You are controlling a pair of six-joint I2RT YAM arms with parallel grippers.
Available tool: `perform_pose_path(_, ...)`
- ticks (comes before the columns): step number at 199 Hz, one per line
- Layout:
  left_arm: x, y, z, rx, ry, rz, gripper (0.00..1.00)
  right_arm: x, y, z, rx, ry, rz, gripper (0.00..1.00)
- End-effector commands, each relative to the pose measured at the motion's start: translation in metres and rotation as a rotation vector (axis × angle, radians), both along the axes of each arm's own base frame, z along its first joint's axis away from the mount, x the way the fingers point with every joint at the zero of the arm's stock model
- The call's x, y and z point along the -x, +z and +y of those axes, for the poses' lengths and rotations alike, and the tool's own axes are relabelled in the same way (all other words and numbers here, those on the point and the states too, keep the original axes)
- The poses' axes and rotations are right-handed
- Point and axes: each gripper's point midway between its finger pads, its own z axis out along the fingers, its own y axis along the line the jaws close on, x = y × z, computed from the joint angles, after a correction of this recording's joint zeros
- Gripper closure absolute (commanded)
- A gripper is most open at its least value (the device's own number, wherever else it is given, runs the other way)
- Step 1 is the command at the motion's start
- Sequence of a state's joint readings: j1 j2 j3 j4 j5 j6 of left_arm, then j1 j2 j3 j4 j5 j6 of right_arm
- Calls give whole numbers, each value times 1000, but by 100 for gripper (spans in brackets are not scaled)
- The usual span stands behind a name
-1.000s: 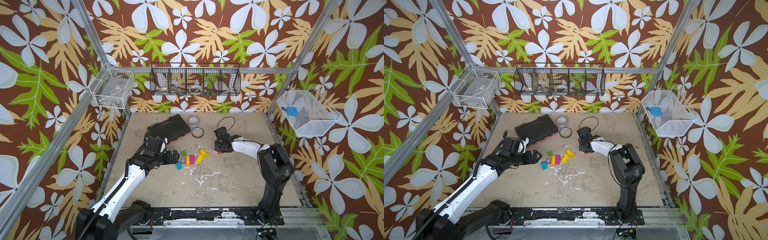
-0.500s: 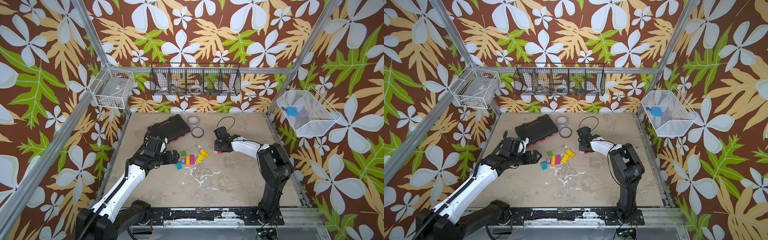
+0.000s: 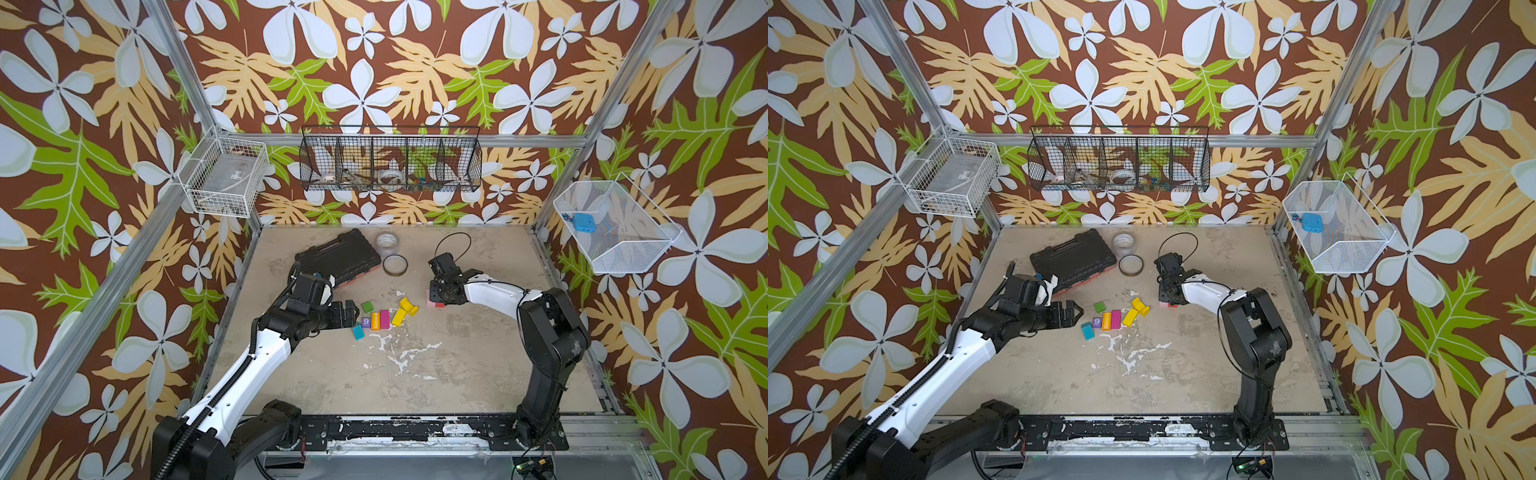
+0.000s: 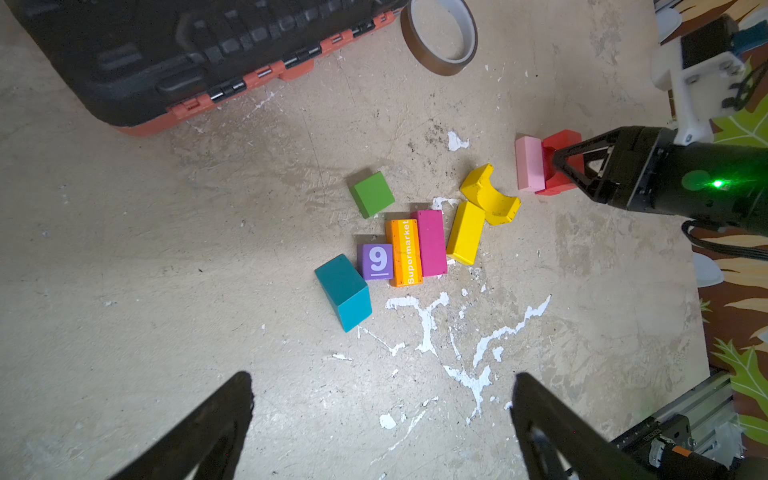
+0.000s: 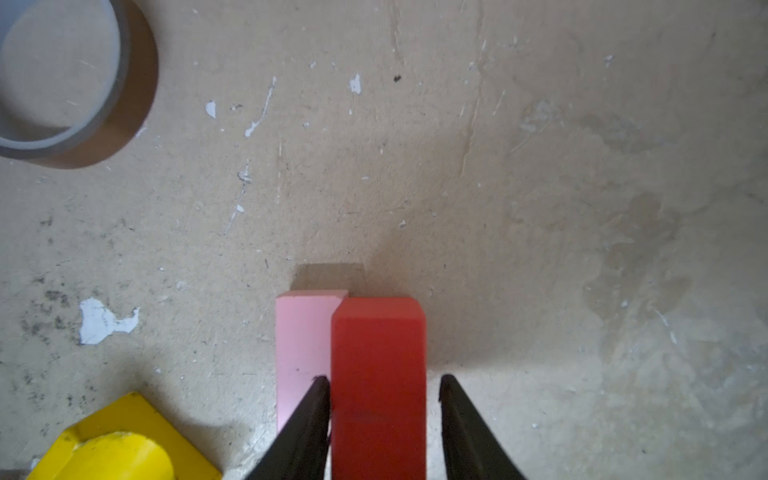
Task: Build the wood block tower
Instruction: 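Open the right gripper and lift it off the notched red block, then move the right gripper to the yellow arch block and grasp it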
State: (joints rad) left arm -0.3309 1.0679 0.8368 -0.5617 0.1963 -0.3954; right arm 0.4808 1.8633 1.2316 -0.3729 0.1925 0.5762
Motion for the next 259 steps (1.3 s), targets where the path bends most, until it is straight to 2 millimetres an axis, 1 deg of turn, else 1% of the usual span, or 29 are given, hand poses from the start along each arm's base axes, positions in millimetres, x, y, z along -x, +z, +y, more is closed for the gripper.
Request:
perform_pose_path(1,0,2,-2,3,-10,-3,2,1,11,-4,7,-16,-34,53)
perform_pose_path(16,0,2,-2,4,-11,-3,2,4,22,-6,-1,-18,-63,49)
perform_pose_path(34,0,2,-2,5,-11,-4,2,9,40,-6,-7,-9,-109,44)
perform_pose_path(54,0,4,-2,6,-10,-10,2,16,68,4,0,31,-186,39)
perform_pose_path(64,0,4,-1,7,-10,-13,2,20,84,14,3,67,-233,35)
perform_pose_path(81,0,7,-1,9,-9,-23,2,29,107,46,-29,174,-301,29)
perform_pose_path(87,1,7,-1,11,-10,-24,2,33,112,58,-49,219,-313,28)
perform_pose_path(97,1,10,-1,12,-8,-33,2,43,115,81,-98,303,-311,27)
perform_pose_path(105,1,12,-1,13,-9,-39,2,52,112,98,-159,380,-290,30)
perform_pose_path(113,1,14,0,13,-7,-45,2,59,106,105,-200,412,-268,30)
perform_pose_path(118,1,14,1,9,-3,-48,2,62,102,106,-214,418,-261,28)
perform_pose_path(129,1,16,2,4,4,-54,2,65,91,104,-215,418,-246,23)
perform_pose_path(140,0,16,3,3,6,-55,2,66,76,101,-194,411,-225,21)
perform_pose_path(164,0,16,3,0,8,-54,2,65,49,103,-162,423,-174,28)
perform_pose_path(207,1,20,4,2,11,-71,2,53,18,107,-102,424,-118,36)
perform_pose_path(232,0,19,5,0,13,-68,2,49,7,106,-88,417,-99,40)
perform_pose_path(259,0,17,5,-3,14,-61,2,46,-5,98,-60,396,-83,47)
